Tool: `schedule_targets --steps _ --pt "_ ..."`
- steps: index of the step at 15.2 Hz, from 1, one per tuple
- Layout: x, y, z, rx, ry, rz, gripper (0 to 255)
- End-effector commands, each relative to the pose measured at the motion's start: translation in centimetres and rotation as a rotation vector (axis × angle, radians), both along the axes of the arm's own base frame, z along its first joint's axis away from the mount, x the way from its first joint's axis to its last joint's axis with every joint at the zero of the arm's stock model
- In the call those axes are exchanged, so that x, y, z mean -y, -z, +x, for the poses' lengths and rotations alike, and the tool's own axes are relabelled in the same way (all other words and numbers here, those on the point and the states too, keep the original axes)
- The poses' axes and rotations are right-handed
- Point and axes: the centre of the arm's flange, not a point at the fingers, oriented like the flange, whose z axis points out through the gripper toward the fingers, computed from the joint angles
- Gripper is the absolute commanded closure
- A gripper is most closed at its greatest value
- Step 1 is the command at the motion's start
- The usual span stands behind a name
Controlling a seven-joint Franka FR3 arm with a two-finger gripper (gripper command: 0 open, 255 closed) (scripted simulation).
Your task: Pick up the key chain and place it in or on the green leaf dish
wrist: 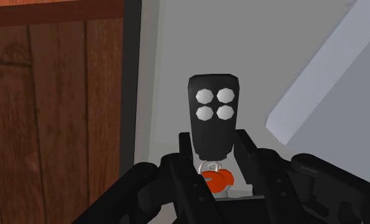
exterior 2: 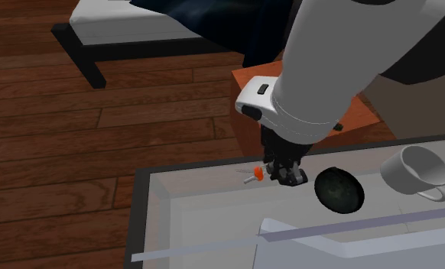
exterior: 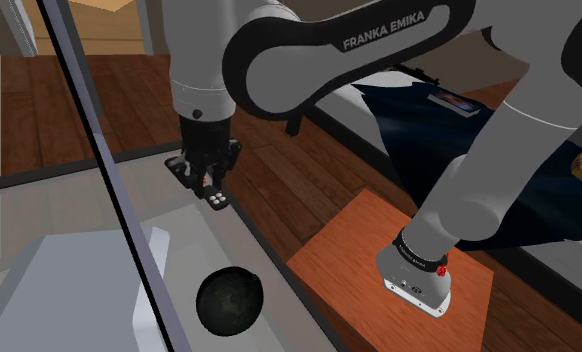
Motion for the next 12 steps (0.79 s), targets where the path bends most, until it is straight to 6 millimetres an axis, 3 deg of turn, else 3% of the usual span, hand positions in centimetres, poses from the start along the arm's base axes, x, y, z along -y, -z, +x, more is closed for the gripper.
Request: schedule_targets --steps 1,4,12 --pt "0.0 -1.0 0.0 0.000 0.000 0.000 255" --pt "0.0 -2.1 0.0 -0.001 0.000 0.000 255" --pt "-4.2 -2.9 -9.7 0.000 0.000 0.000 255"
